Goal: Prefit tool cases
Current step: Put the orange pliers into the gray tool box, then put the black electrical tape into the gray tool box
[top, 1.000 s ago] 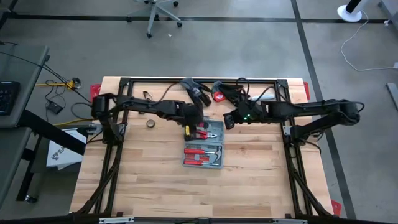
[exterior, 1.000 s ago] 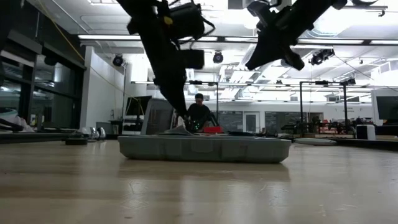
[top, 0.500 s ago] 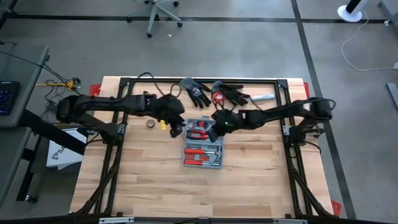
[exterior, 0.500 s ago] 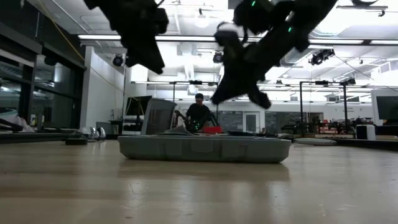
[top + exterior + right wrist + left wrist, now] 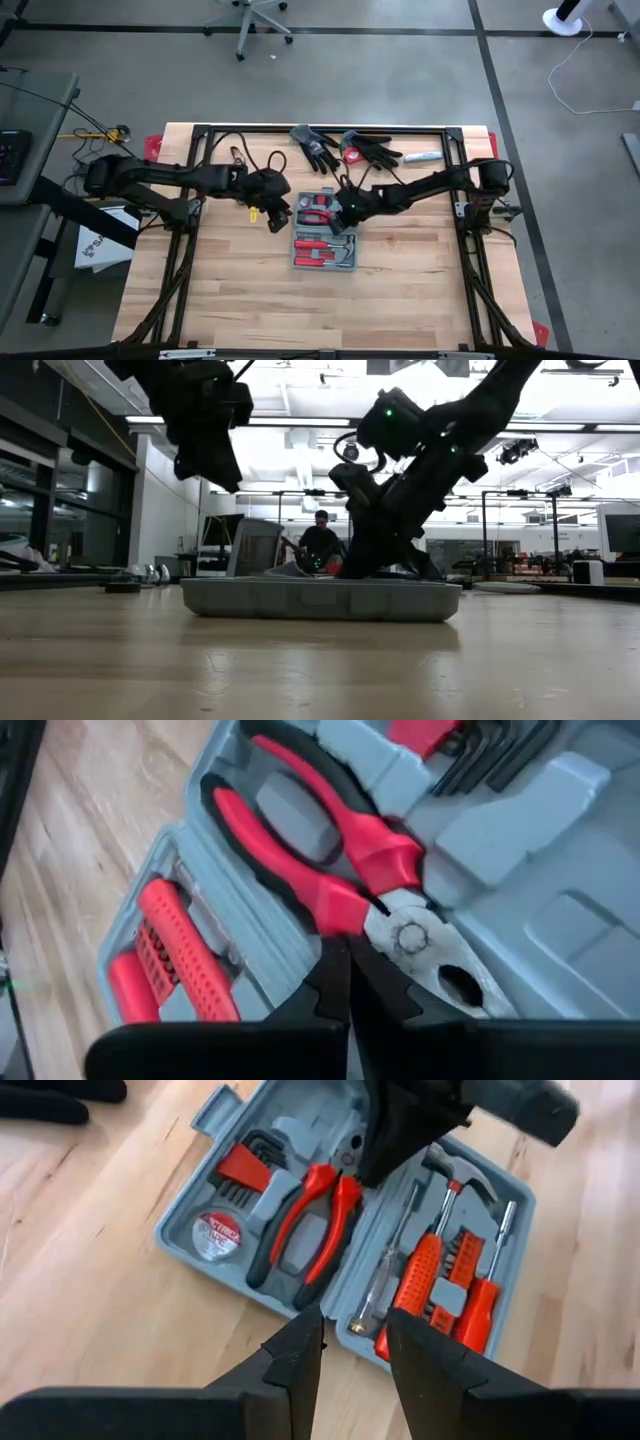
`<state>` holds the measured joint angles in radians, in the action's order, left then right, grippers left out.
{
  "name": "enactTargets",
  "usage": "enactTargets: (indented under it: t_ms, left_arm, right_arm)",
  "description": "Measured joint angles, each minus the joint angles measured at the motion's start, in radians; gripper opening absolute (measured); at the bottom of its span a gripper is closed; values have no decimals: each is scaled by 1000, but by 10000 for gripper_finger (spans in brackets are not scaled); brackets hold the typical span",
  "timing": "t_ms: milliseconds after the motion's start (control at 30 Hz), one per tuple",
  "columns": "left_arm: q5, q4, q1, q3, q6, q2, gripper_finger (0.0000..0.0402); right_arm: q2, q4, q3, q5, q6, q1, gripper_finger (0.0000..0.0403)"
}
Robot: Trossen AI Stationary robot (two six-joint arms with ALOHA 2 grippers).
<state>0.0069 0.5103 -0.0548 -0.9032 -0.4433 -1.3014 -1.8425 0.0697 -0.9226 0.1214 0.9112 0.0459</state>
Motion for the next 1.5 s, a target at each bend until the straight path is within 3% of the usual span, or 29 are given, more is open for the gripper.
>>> enactTargets:
  t_ms: [367, 633, 800, 1000, 1267, 1500]
  left_arm:
    - [-34, -1, 2, 7, 0, -2, 106]
    - [-51, -2, 2, 7, 1, -2, 106]
    - [-68, -1, 2, 7, 2, -2, 106]
    - [-79, 0, 2, 7, 49, -2, 106]
    - [-156, -3, -22, 7, 91, -2, 106]
    - [-150, -2, -81, 7, 120, -2, 106]
  right_arm:
    - [133, 9, 1, -95, -21, -1, 0]
    - [76, 8, 1, -109, -37, 16, 0]
    - [3, 5, 1, -47, -21, 26, 0]
    - [13, -3, 0, -41, -11, 26, 0]
    - [182, 8, 0, -99, -40, 20, 0]
    - [441, -38, 0, -164, -186, 22, 0]
